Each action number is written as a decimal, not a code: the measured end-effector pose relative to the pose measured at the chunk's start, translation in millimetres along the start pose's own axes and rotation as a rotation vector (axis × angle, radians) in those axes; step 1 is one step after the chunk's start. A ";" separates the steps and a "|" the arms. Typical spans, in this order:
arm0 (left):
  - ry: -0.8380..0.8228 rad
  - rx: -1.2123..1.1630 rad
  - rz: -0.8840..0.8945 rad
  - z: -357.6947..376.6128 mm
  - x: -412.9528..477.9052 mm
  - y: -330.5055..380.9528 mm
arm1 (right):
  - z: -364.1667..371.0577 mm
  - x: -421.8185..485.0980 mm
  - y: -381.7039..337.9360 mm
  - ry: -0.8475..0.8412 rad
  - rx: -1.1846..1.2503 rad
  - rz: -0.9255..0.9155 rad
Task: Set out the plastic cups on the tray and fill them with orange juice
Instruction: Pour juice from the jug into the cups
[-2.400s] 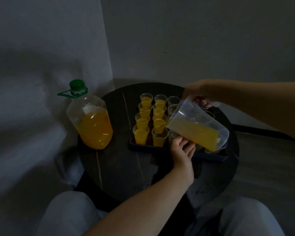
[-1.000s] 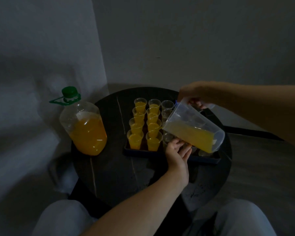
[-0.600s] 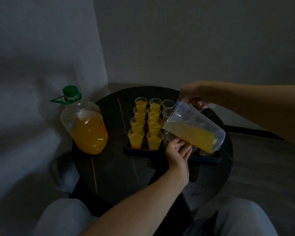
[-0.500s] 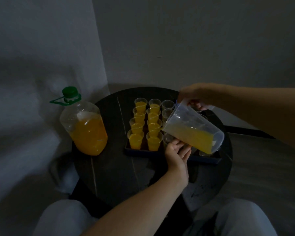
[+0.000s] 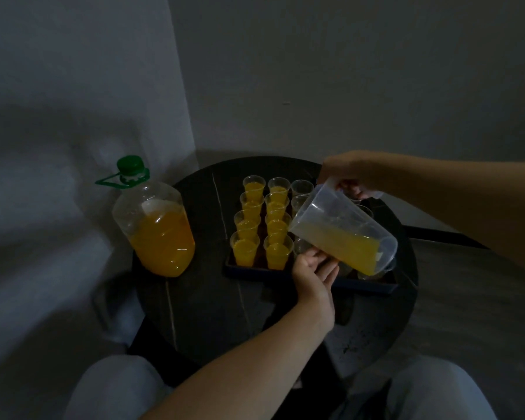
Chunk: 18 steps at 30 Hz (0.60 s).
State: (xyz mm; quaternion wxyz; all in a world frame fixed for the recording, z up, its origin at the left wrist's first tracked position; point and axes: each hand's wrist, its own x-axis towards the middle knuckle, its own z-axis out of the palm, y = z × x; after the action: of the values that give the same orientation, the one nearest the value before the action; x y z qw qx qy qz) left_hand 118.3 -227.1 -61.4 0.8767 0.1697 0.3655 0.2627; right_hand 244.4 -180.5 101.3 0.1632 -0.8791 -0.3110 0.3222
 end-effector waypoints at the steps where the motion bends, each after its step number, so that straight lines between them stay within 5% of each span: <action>1: -0.002 0.001 0.007 1.4 0.6 2.5 | -0.9 0.1 1.8 0.017 0.032 0.003; 18: -0.094 0.137 0.124 59.9 56.1 47.8 | -61.4 39.3 13.6 0.202 0.310 -0.072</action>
State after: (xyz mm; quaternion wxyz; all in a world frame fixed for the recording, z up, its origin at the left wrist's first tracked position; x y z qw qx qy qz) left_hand 179.2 -162.1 -28.5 0.8612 0.2636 0.3299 0.2828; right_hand 314.9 -170.4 121.8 0.3384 -0.8596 -0.2712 0.2701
